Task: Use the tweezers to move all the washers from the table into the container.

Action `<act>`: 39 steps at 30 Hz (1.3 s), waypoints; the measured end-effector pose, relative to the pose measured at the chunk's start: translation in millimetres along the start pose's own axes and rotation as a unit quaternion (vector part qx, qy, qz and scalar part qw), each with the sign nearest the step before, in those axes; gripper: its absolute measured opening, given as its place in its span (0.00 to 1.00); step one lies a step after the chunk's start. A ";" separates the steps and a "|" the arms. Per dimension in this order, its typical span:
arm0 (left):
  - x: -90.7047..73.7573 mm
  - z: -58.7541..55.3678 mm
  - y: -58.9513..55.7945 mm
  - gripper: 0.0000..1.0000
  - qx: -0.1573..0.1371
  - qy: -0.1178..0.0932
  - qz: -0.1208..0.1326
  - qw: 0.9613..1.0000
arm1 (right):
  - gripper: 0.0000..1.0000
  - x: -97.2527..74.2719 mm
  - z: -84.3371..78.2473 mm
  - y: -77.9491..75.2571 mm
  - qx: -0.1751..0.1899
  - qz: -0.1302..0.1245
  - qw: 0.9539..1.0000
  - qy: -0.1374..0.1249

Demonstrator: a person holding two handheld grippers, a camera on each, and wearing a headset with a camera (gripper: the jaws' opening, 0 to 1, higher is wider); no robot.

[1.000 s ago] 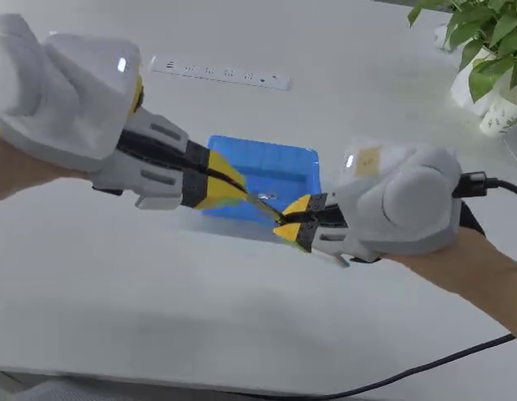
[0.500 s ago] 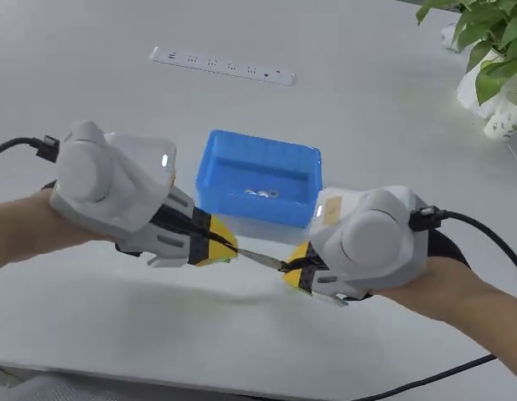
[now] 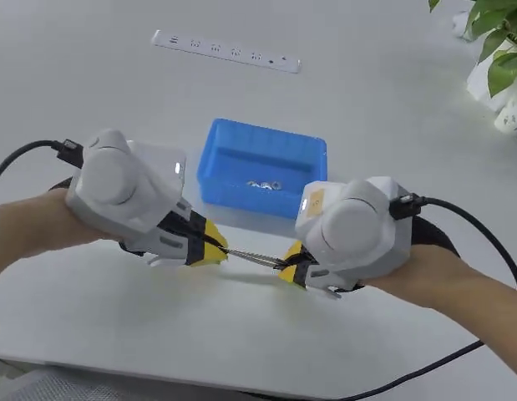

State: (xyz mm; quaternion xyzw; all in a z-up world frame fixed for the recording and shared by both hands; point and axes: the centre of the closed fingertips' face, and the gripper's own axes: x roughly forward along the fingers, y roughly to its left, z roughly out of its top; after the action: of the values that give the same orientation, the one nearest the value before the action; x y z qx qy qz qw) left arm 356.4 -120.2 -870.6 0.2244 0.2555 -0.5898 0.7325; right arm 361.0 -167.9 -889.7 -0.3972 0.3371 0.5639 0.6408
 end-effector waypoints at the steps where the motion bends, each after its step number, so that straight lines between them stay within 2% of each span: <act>1: 1.2 -1.7 -0.2 0.05 0.000 0.005 -0.001 1.000 | 0.08 0.6 -0.5 -0.1 0.000 0.000 1.000 0.003; 3: 4.0 -6.3 -0.6 0.05 0.011 0.022 -0.004 1.000 | 0.08 1.5 -1.3 -0.1 0.001 0.003 1.000 0.009; 8: 8.4 -12.9 -1.0 0.05 0.018 0.049 -0.007 0.999 | 0.08 3.2 -2.6 0.0 0.003 0.006 1.000 0.016; 10: 5.9 -12.3 -0.2 0.05 0.005 0.050 -0.009 0.999 | 0.09 2.8 -2.8 -1.4 0.006 0.008 1.000 0.017; 14: 5.4 -12.4 2.5 0.08 0.004 0.056 -0.005 0.998 | 0.09 2.7 -3.0 -1.1 0.013 0.014 1.000 0.020; 19: 5.1 -13.0 0.8 0.08 0.014 0.082 -0.019 0.996 | 0.10 3.3 -2.6 -0.4 0.017 0.027 0.999 0.022; 27: 5.6 -14.5 0.7 0.08 0.002 0.102 -0.029 0.994 | 0.10 3.2 -2.2 2.8 0.011 0.066 0.997 0.033; 30: 6.0 -14.8 0.8 0.07 0.007 0.107 -0.030 0.994 | 0.10 4.2 -1.3 3.0 0.000 0.068 0.997 0.036; 36: 6.3 -15.3 0.3 0.08 0.005 0.112 -0.031 0.993 | 0.12 3.3 -1.8 3.3 0.009 0.066 0.997 0.032; 39: 5.9 -15.4 -2.2 0.11 0.001 0.112 -0.034 0.993 | 0.20 1.2 -4.3 -1.5 0.029 0.051 0.998 0.017</act>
State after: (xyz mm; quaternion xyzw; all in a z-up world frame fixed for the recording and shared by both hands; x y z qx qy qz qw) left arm 353.5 -115.4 -886.2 0.2805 0.3430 -0.5859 0.6785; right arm 362.8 -171.2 -892.5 -0.3705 0.3837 0.5791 0.6165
